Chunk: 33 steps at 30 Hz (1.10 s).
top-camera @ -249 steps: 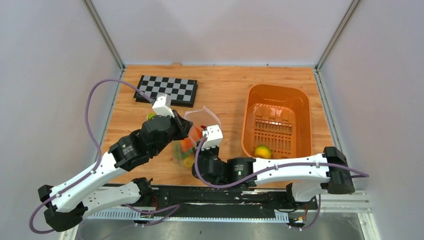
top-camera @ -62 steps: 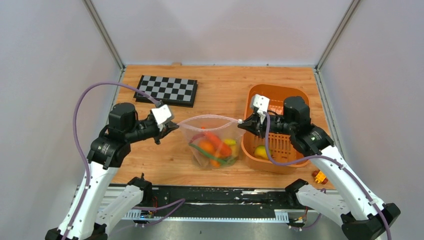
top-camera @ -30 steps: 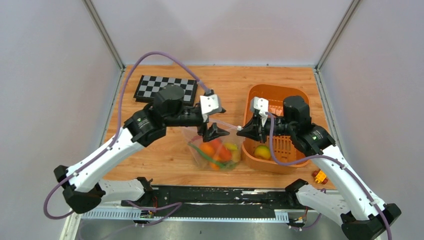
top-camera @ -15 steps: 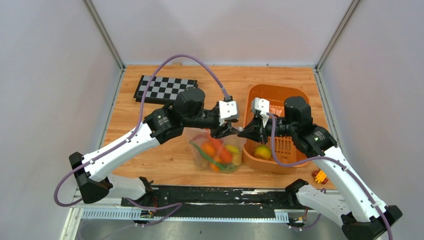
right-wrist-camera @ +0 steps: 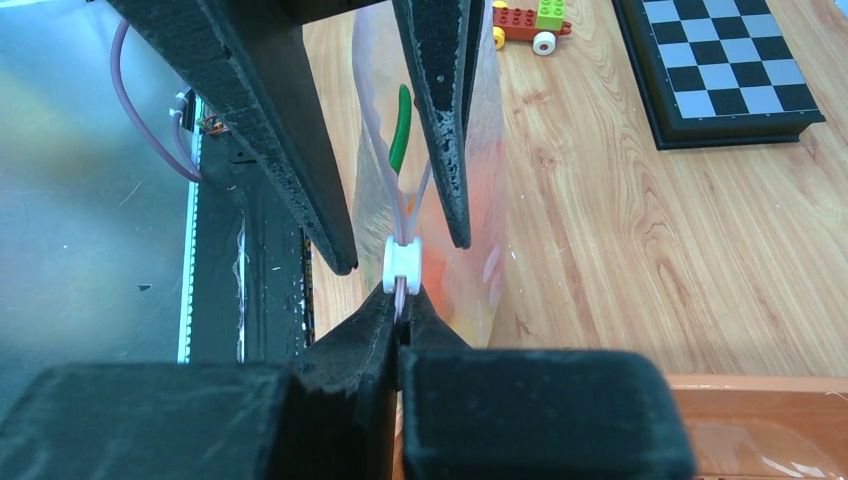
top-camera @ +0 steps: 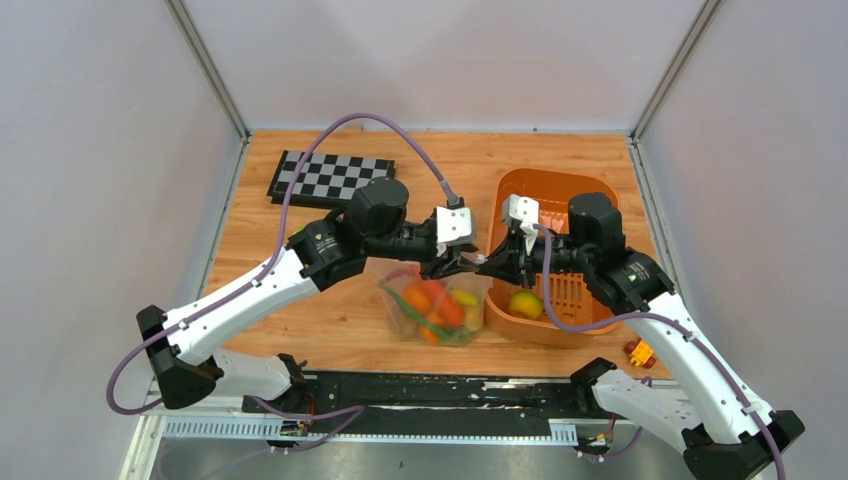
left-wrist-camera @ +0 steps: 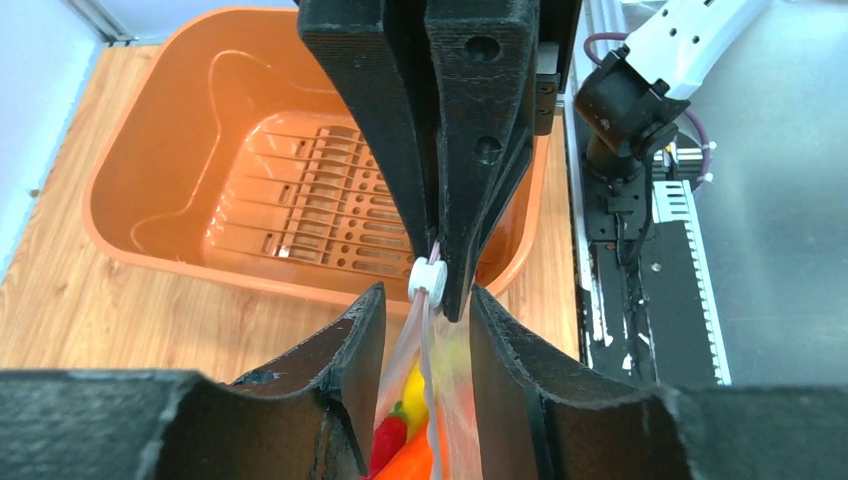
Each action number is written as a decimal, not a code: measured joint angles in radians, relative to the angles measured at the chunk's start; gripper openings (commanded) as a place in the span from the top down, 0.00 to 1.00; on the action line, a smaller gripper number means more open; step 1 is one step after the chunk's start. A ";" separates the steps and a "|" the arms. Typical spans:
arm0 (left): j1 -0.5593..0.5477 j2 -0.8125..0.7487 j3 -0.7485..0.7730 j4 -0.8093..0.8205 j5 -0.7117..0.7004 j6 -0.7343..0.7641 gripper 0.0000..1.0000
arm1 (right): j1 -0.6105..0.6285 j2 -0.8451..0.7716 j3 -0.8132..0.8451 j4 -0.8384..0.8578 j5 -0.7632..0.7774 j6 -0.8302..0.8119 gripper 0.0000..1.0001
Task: Place the food in the zip-top bag and seal the zipper
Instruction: Zip the zipper food storage bag at the center of the board.
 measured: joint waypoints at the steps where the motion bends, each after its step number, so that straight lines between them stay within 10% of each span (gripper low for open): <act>1: 0.000 0.002 0.000 0.000 0.004 0.001 0.56 | 0.000 0.000 0.000 0.000 -0.002 0.002 1.00; 18: -0.001 0.016 -0.004 0.031 0.007 -0.010 0.91 | 0.000 -0.002 0.000 0.000 0.016 0.002 1.00; 33: -0.014 -0.046 -0.038 0.021 -0.082 0.022 0.92 | 0.005 -0.048 -0.026 0.039 0.051 0.039 1.00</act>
